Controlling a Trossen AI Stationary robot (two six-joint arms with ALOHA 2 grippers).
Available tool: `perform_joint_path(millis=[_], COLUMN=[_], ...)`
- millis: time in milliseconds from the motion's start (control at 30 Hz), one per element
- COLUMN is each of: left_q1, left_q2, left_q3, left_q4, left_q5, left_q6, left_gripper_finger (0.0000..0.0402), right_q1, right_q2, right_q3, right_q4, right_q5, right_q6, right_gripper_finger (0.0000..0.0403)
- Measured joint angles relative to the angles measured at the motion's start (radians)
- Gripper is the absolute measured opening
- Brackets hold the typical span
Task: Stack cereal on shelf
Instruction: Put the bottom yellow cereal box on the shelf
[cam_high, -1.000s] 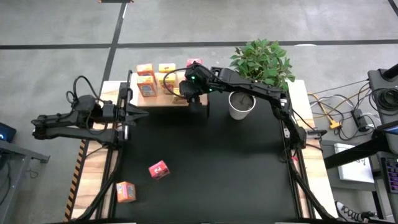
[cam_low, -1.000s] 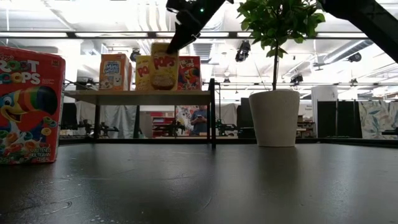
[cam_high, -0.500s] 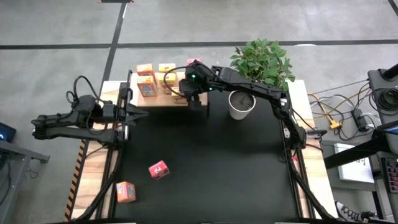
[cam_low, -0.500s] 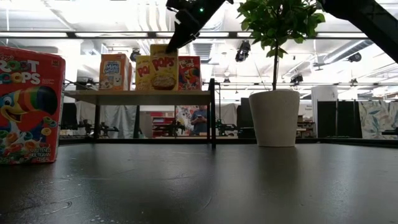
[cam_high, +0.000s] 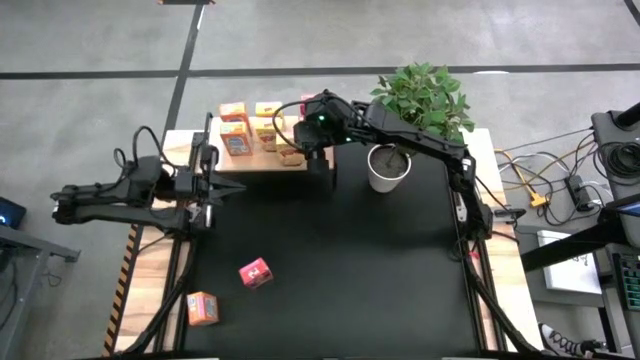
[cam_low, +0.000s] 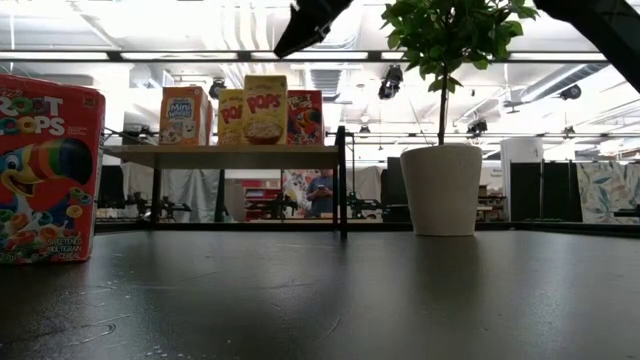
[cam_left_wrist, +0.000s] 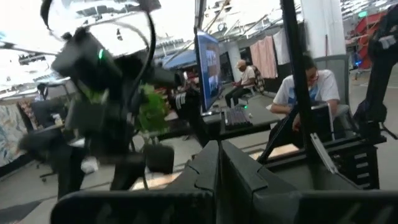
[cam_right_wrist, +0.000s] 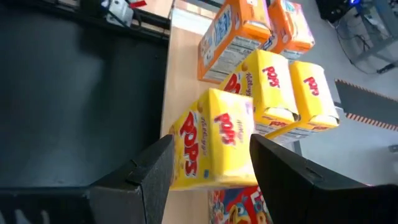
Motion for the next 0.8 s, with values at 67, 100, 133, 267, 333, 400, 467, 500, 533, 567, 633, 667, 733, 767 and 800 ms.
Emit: perform_joint_path(millis=[67,100,133,267,333,400,467,500,533,567,633,667,733,767,800], left_q1=[0.000,0.000,0.000,0.000,0.000,0.000,0.000,0.000,0.000,0.000,0.000,0.000,0.000,0.000,0.000], left_q2=[-0.001,-0.001,-0.002,-0.003,-0.005,-0.009,-0.010,-0.012,-0.013,-0.013,-0.014,-0.013,-0.013,-0.013,-0.012], left_q3=[-0.025,-0.038,-0.051,-0.086,-0.104,-0.115,-0.116,-0.116,-0.116,-0.116,-0.116,-0.116,-0.116,-0.116,-0.116], left_q4=[0.020,0.034,0.041,0.058,0.085,0.108,0.110,0.110,0.109,0.110,0.109,0.109,0.108,0.108,0.108], left_q5=[-0.027,-0.043,-0.056,-0.102,-0.107,-0.108,-0.108,-0.108,-0.108,-0.108,-0.108,-0.108,-0.108,-0.108,-0.108], left_q6=[-0.010,-0.013,-0.015,-0.016,-0.016,-0.016,-0.016,-0.016,-0.016,-0.016,-0.016,-0.015,-0.012,-0.012,-0.012], left_gripper_finger=[0.0000,0.0000,0.0000,0.0000,0.0000,0.0000,0.0000,0.0000,0.0000,0.0000,0.0000,0.0000,0.0000,0.0000,0.0000], right_q1=[0.005,0.007,0.008,0.004,-0.002,-0.007,-0.007,-0.007,-0.007,-0.007,-0.008,-0.009,-0.009,-0.009,-0.009], right_q2=[-0.019,-0.027,-0.032,-0.042,-0.036,-0.026,-0.012,-0.004,0.003,0.010,0.021,0.027,0.036,0.038,0.040], right_q3=[0.000,0.000,0.001,0.001,-0.003,-0.008,-0.012,-0.015,-0.016,-0.021,-0.028,-0.035,-0.047,-0.054,-0.061], right_q4=[-0.019,-0.032,-0.042,-0.113,-0.143,-0.164,-0.166,-0.166,-0.165,-0.162,-0.156,-0.150,-0.126,-0.113,-0.097], right_q5=[0.000,0.001,0.000,0.001,0.002,0.012,0.061,0.090,0.115,0.128,0.133,0.134,0.137,0.141,0.141], right_q6=[0.000,0.001,0.006,0.034,0.044,0.044,0.044,0.044,0.043,0.037,0.028,0.026,0.024,0.025,0.024], right_gripper_finger=[0.0201,0.0201,0.0200,0.0171,0.0142,0.0108,0.0071,0.0054,0.0037,0.0022,0.0015,0.0014,0.0013,0.0013,0.0012])
